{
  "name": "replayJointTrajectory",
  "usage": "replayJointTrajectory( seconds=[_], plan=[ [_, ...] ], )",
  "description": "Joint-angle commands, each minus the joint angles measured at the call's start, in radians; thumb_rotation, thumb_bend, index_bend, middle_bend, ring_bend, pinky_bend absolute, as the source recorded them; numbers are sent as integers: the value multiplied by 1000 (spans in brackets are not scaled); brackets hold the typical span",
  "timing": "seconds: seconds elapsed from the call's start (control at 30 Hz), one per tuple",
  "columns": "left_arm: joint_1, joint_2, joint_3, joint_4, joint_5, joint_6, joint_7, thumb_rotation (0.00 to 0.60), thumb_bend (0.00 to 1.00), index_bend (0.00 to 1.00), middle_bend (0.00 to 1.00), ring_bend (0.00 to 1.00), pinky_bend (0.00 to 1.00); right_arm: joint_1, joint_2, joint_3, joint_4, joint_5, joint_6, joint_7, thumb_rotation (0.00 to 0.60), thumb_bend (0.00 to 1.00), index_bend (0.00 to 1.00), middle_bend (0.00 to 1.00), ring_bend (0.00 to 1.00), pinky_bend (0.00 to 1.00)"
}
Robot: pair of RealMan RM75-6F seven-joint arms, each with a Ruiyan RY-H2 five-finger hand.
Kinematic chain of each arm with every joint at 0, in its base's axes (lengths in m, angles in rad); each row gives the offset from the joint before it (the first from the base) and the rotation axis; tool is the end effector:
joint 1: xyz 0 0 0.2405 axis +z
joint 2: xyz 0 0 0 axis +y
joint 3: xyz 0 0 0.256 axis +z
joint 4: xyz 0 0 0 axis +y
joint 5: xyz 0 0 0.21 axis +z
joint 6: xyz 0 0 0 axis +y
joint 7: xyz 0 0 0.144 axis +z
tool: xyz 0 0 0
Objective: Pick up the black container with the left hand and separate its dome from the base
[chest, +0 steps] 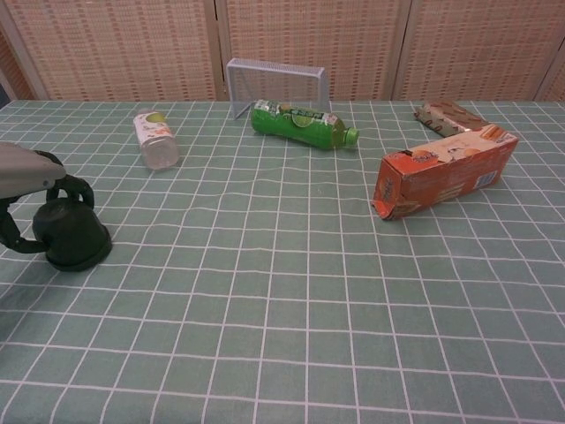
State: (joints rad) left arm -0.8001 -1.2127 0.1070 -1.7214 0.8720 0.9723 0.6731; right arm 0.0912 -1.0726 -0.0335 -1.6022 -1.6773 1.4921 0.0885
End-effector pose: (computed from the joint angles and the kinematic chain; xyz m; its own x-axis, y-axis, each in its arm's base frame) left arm -0.2209 0.3116 0.0536 0.7825 0.3503 0.5148 0.6201 -0.3636 -0.6952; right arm -0.2995 -0.1632 0.1542 0.3836 -0.0858 0.9195 -0.9138 -0.1789 0.3645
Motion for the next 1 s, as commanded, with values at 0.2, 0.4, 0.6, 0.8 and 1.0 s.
replayJointTrajectory(
  seconds=[0.2,0.4,0.6,0.8,1.0],
  plan=[
    [10,54,-24,-56,11,30,-3,600,342,544,579,326,97,2,-1,-1,0,0,-6,-3,600,173,0,0,0,0],
    [20,76,-24,-49,-6,29,2,600,343,543,577,326,99,1,-1,-3,-3,-2,-4,-6,600,172,0,0,0,0],
    [35,79,-17,25,-77,7,8,600,342,516,566,326,102,1,0,-2,-4,-2,-5,-5,600,172,0,0,0,0],
    [51,52,-8,111,-112,-5,22,600,353,458,518,327,103,2,0,-3,-7,-1,-6,-9,600,173,0,0,0,0],
    [43,30,-3,150,-199,-59,53,600,353,90,208,194,88,-1,2,0,-9,1,1,-8,600,172,0,0,0,0]
  ],
)
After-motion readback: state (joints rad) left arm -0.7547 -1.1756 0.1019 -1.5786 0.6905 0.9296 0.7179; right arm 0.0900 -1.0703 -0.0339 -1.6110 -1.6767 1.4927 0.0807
